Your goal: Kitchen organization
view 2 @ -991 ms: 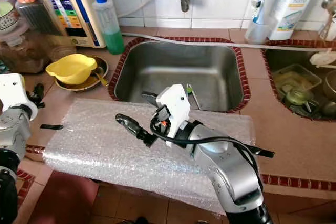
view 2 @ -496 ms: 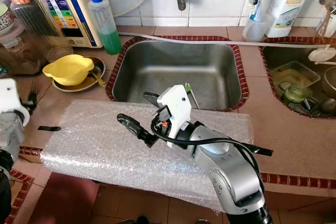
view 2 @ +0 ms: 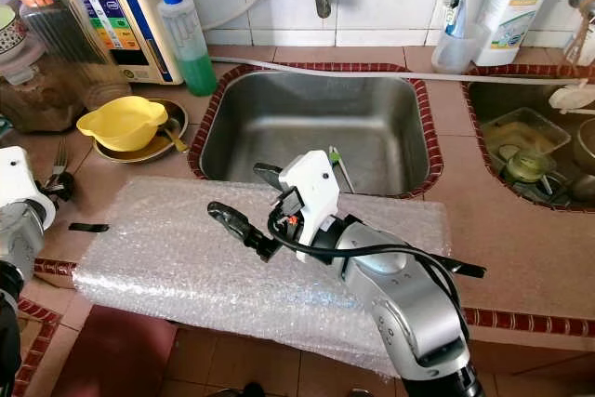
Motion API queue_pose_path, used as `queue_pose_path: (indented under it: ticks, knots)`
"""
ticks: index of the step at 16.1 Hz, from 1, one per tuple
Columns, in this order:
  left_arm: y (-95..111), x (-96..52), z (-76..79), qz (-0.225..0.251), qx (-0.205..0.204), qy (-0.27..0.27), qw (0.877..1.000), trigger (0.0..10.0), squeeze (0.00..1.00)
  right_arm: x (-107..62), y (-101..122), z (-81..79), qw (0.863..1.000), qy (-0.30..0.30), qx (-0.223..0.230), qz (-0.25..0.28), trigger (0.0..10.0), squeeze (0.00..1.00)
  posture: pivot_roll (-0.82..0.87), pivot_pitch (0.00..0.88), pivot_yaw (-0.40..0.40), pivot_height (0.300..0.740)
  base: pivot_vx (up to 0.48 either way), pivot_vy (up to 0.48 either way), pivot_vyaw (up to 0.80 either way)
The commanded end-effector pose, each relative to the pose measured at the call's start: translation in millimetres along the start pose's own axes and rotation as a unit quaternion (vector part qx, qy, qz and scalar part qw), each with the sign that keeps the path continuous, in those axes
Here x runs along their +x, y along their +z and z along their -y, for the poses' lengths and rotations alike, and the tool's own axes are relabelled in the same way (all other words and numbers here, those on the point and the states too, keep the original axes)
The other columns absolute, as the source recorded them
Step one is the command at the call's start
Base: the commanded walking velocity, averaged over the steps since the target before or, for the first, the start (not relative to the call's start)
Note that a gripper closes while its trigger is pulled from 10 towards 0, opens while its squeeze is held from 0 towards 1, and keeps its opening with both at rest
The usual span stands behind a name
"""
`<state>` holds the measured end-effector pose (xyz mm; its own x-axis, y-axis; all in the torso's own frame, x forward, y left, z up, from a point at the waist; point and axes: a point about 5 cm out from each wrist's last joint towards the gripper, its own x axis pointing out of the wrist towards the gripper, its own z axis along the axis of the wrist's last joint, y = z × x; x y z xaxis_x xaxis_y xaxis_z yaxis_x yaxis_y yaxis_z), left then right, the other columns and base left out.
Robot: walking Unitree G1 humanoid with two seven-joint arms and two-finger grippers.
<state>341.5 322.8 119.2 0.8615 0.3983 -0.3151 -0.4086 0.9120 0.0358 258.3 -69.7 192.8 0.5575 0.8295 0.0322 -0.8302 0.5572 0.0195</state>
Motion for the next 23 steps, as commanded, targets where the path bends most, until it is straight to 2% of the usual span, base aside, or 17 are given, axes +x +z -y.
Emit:
queue_pose_path:
  ticks: [1,5,11,19,23]
  knots:
    - [-16,-0.9,6.9,-0.045,-0.006,-0.033,0.998,10.0,0.0,0.4,5,-2.5,1.0,0.009,-0.003,0.006,10.0,0.38,-0.26,0.155,0.125,0.74,0.0,0.0,0.0]
    - [-18,-1.4,11.8,-0.067,-0.024,-0.072,0.995,10.0,0.0,1.0,4,-2.5,1.0,0.007,-0.003,0.007,10.0,0.38,-0.26,0.156,0.131,0.74,0.0,0.0,0.0]
    - [-26,-3.9,11.9,-0.106,-0.021,-0.113,0.988,10.0,0.0,1.4,4,-2.0,1.0,0.006,-0.002,0.008,10.0,0.37,-0.26,0.157,0.133,0.74,0.0,0.0,0.0]
    - [-37,-9.4,-6.3,-0.141,0.012,-0.138,0.98,10.0,0.0,1.2,5,0.1,1.0,0.004,-0.004,0.008,10.0,0.38,-0.25,0.159,0.133,0.74,0.0,0.0,0.0]
    - [-41,-12.8,-13.4,-0.149,0.009,-0.157,0.976,10.0,0.0,2.2,5,2.1,1.0,0.005,-0.006,0.009,10.0,0.37,-0.24,0.157,0.131,0.74,0.0,0.0,0.0]
